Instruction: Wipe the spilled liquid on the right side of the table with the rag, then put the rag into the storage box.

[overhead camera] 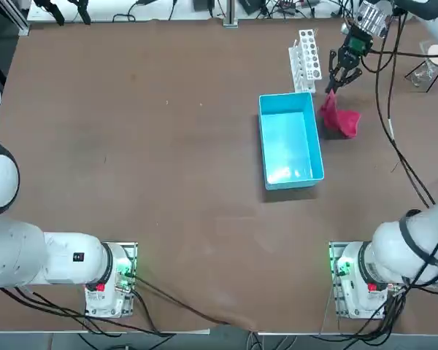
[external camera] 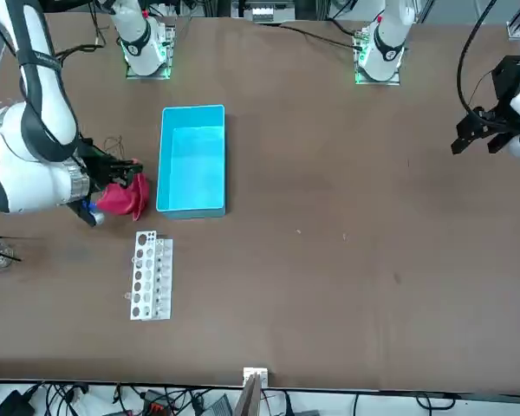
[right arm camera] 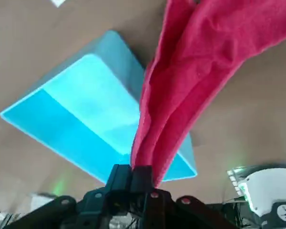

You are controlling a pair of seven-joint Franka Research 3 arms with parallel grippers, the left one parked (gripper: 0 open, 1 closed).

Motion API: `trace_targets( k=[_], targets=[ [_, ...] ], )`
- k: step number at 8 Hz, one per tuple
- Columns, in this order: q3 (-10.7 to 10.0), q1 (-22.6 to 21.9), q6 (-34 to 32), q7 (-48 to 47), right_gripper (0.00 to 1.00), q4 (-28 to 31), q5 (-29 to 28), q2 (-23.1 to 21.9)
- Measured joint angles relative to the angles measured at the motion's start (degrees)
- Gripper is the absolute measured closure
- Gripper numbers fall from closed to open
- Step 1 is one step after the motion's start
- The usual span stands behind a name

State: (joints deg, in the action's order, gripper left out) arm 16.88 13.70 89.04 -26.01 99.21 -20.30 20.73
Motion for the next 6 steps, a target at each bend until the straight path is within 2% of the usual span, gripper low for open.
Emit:
trace_targets(
  k=[2, 3, 6],
  targets=[
    [-0.5, 2.2, -0.5, 4.7, 0.98, 0.1, -0.9, 0.3],
    [-0.7, 4.4, -0.2, 8.4, 0.98, 0.2, 0.7, 1.2],
    [-1.0, 11.1, 6.2, 18.1, 0.98, 0.3, 10.2, 5.7]
  ],
)
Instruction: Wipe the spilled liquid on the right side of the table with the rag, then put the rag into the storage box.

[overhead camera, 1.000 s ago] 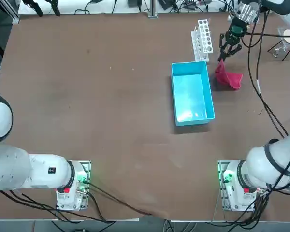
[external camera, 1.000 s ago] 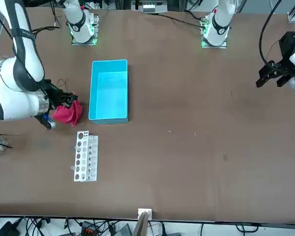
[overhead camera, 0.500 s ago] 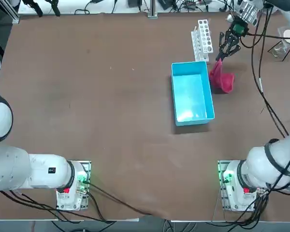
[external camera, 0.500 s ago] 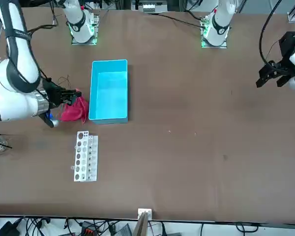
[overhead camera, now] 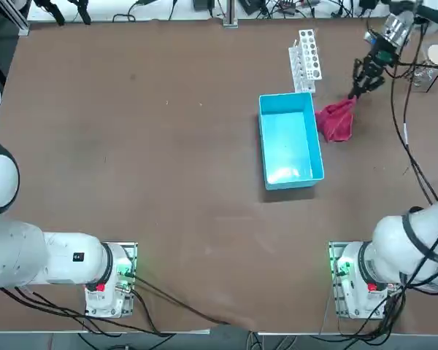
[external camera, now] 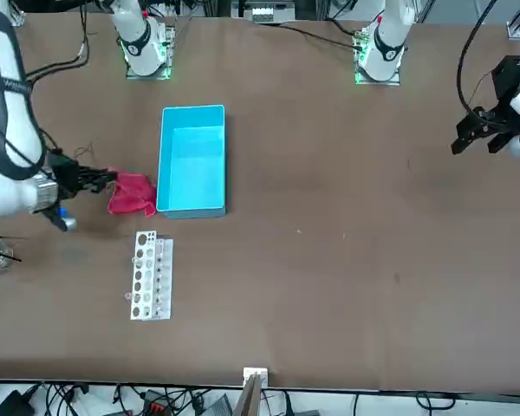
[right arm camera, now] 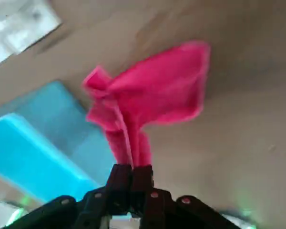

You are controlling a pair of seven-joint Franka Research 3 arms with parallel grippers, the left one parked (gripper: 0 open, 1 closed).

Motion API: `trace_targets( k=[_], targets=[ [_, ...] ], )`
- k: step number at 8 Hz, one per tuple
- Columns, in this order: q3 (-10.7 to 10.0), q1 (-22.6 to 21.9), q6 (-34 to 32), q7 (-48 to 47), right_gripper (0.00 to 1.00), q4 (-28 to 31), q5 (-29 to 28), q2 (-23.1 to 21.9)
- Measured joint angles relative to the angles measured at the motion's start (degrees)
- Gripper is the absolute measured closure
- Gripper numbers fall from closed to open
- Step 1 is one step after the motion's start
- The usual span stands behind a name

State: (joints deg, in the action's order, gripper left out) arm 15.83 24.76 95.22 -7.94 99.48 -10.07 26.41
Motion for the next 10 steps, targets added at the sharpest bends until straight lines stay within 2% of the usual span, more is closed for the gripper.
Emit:
trace_targets(
  k=[3, 7, 10],
  targets=[
    [-0.1, 2.7, 11.5, 1.2, 0.98, 0.1, 11.1, 3.9],
    [-0.5, 8.9, 30.3, 4.1, 0.98, -0.4, 24.7, 8.8],
    [-3.5, 13.3, 39.3, 4.8, 0.98, -4.5, 36.1, 13.0]
  ],
)
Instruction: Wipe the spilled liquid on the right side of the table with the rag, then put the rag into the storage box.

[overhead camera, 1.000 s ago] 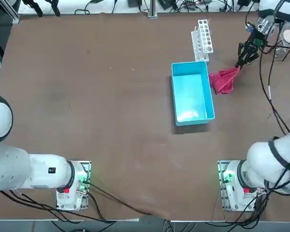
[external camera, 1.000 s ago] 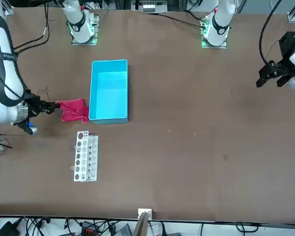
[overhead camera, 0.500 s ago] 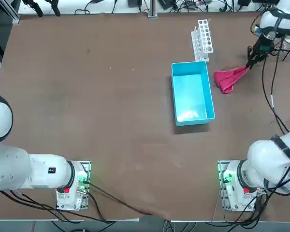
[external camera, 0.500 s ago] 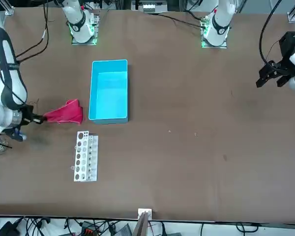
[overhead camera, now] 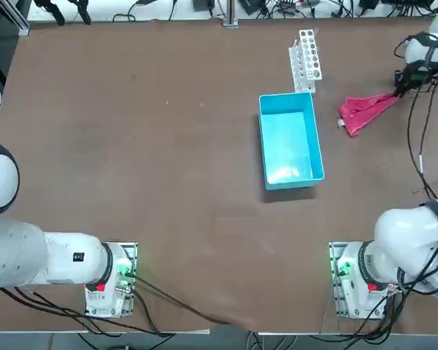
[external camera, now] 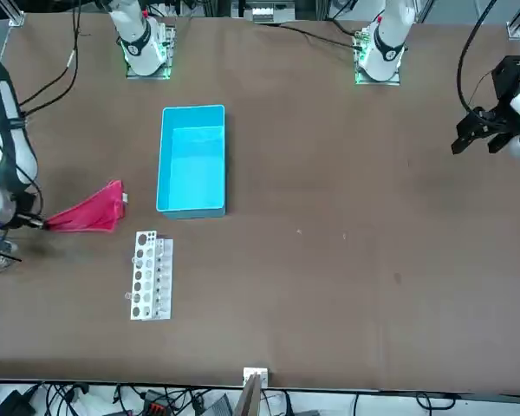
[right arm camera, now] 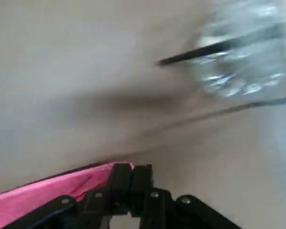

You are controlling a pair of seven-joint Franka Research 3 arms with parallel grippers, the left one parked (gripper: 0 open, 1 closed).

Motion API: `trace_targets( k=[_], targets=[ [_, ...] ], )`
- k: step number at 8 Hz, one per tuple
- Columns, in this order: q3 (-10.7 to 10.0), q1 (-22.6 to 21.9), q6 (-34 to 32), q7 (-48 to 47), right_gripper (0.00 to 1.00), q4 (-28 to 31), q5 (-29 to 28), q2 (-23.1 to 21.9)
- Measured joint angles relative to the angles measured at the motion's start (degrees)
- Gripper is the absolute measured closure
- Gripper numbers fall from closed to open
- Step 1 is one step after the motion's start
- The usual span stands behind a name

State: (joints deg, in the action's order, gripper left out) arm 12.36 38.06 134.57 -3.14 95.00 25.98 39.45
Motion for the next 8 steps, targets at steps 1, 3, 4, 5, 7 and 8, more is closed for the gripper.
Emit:
trace_targets(
  k=[1, 3, 4, 5, 7, 8],
  targets=[
    [-1.0, 2.1, 1.0, 2.1, 0.98, -2.1, 3.3, 1.0],
    [-1.5, 7.1, 1.2, 9.6, 0.98, -6.2, 6.2, 1.3],
    [-1.4, 9.2, 0.7, 13.4, 0.98, -7.5, 6.4, 1.1],
    [-1.4, 10.5, -0.7, 15.8, 0.98, -8.0, 6.4, 0.7],
    [-0.2, 10.8, -6.7, 17.1, 0.98, -8.1, 5.7, -0.3],
    [2.2, 10.8, -11.5, 17.0, 0.98, -8.1, 2.6, -0.5]
  ],
)
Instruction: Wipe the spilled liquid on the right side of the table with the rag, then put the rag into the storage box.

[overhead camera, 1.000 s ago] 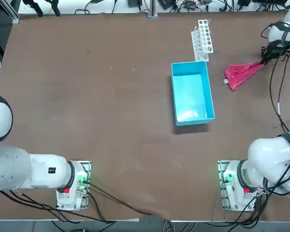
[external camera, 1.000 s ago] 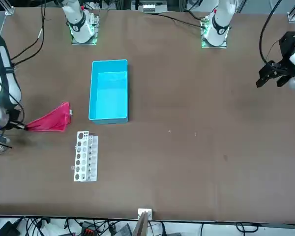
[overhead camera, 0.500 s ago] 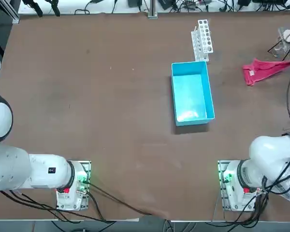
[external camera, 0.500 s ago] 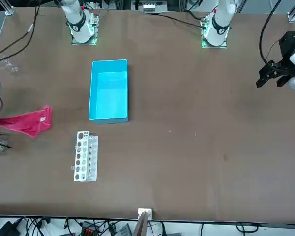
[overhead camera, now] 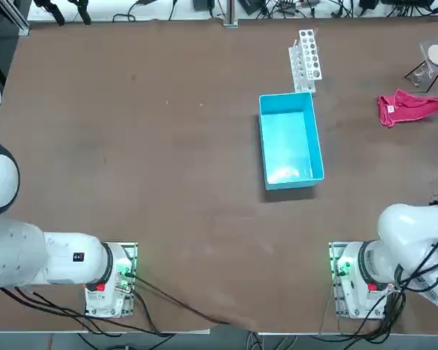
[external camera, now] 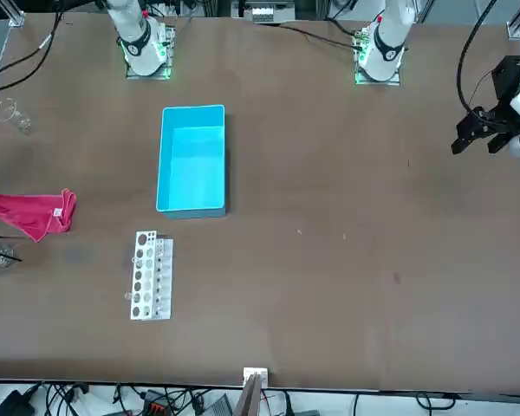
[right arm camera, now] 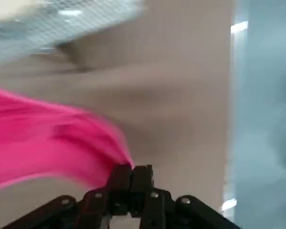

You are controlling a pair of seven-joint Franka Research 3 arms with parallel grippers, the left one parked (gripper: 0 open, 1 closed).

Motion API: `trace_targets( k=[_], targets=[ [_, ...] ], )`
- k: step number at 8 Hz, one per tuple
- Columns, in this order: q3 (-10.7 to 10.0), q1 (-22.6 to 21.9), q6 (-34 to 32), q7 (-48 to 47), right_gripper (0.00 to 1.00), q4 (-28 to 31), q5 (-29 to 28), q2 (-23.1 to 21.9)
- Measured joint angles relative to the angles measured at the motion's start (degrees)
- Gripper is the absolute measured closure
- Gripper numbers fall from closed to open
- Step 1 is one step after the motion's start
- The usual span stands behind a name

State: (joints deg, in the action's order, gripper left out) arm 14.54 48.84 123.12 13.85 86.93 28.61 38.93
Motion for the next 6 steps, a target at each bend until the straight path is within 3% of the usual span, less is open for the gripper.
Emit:
trace_targets(
  k=[2, 3, 5, 6],
  targets=[
    [5.5, -0.8, -8.2, -1.4, 0.98, 0.2, -8.5, -0.2],
    [7.8, -1.7, -10.0, -4.8, 0.98, 0.6, -10.1, -0.2],
    [10.9, -6.0, -10.4, -15.6, 0.97, 2.4, -10.8, 0.0],
    [11.4, -9.8, -10.3, -22.7, 0.97, 3.0, -10.8, 0.3]
  ],
)
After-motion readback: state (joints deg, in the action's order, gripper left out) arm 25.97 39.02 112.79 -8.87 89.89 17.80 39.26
